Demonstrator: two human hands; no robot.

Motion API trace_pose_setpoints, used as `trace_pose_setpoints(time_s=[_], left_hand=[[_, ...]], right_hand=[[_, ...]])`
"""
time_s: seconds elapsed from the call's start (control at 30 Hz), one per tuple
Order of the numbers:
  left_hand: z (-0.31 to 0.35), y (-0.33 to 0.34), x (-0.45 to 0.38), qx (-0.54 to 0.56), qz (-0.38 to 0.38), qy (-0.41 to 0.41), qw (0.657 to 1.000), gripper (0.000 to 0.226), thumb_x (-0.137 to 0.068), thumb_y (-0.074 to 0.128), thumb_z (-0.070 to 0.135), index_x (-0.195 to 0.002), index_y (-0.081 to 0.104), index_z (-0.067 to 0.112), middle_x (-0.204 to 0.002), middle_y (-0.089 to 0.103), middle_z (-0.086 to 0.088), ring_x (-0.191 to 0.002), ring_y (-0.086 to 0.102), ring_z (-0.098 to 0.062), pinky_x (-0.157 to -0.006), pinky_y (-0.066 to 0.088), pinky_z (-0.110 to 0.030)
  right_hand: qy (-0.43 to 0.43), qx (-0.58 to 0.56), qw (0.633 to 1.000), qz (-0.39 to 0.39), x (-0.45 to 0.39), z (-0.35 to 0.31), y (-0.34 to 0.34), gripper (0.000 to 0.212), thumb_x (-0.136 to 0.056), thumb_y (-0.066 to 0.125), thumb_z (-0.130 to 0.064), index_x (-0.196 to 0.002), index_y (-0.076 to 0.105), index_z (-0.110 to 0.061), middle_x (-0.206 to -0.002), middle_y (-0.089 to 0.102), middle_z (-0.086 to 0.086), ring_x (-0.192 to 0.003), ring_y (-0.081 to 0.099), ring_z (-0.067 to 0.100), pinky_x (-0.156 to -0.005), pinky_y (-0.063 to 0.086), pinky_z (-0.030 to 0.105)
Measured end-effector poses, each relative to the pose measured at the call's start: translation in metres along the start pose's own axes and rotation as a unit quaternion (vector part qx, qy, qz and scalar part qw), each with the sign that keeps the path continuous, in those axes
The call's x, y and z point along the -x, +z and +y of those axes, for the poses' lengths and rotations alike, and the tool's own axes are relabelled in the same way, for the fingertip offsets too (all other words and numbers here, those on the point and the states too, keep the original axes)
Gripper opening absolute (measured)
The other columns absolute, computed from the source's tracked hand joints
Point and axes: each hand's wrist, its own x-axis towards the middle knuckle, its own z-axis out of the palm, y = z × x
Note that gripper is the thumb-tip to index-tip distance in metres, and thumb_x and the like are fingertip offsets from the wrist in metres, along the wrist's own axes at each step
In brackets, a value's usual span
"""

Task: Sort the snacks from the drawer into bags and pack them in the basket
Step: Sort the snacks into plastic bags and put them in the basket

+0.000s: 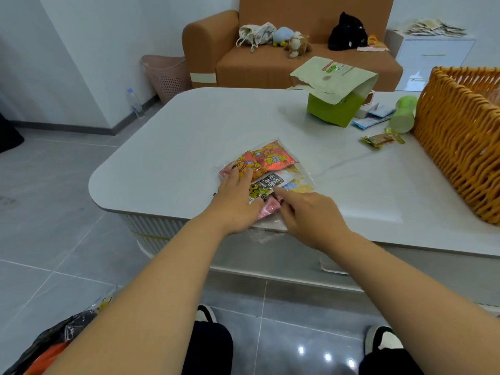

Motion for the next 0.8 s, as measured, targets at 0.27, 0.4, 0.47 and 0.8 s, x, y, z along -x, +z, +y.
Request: trace_pose_setpoints(time_s=[0.27, 0.4, 0.47, 0.8], left_hand=[[0.022, 0.012, 0.004, 0.023, 0.019, -0.033, 0.999, 0.090, -0.094, 0.046, 0.056, -0.156, -0.007, 0.019, -0.160, -0.024, -0.012, -0.144, -0.029, -0.032, -0.120, -0.009, -0.046], [0.040, 0.025, 0.001, 0.032, 0.013, -0.052, 0.998, 0.117, -0.080, 0.060, 0.068, -0.154, -0.016, 0.020, -0.157, -0.032, -0.012, -0.141, -0.034, -0.038, -0.120, -0.008, -0.051], [0.044, 0.029, -0.002, 0.019, 0.009, -0.051, 0.998, 0.125, -0.075, 0.066, 0.068, -0.153, -0.019, 0.020, -0.156, -0.034, -0.012, -0.140, -0.034, -0.039, -0.120, -0.007, -0.052], [0.059, 0.051, -0.023, 0.014, 0.119, -0.040, 0.992, 0.103, -0.084, 0.069, 0.037, -0.155, -0.005, 0.023, -0.161, -0.015, -0.002, -0.147, -0.018, -0.035, -0.120, 0.009, -0.046]], right_hand=[[0.150, -0.119, 0.975, 0.110, 0.003, 0.084, -0.053, 0.023, -0.082, 0.054, -0.014, -0.091, 0.075, -0.010, -0.052, 0.054, 0.002, -0.050, 0.047, 0.013, -0.058, 0.043, 0.019], [0.302, -0.062, 0.950, 0.042, 0.001, 0.140, -0.044, 0.036, -0.089, 0.059, -0.013, -0.125, 0.056, -0.014, -0.096, 0.058, 0.007, -0.080, 0.055, 0.022, -0.076, 0.047, 0.036], [0.369, -0.028, 0.929, 0.024, -0.003, 0.161, -0.034, 0.047, -0.091, 0.058, -0.022, -0.136, 0.046, -0.015, -0.128, 0.046, 0.010, -0.103, 0.055, 0.027, -0.089, 0.047, 0.040], [0.337, 0.115, 0.925, -0.134, -0.068, 0.205, 0.002, 0.052, -0.096, 0.036, -0.052, -0.135, 0.048, -0.020, -0.162, 0.002, 0.006, -0.147, -0.005, 0.032, -0.116, 0.004, 0.053]])
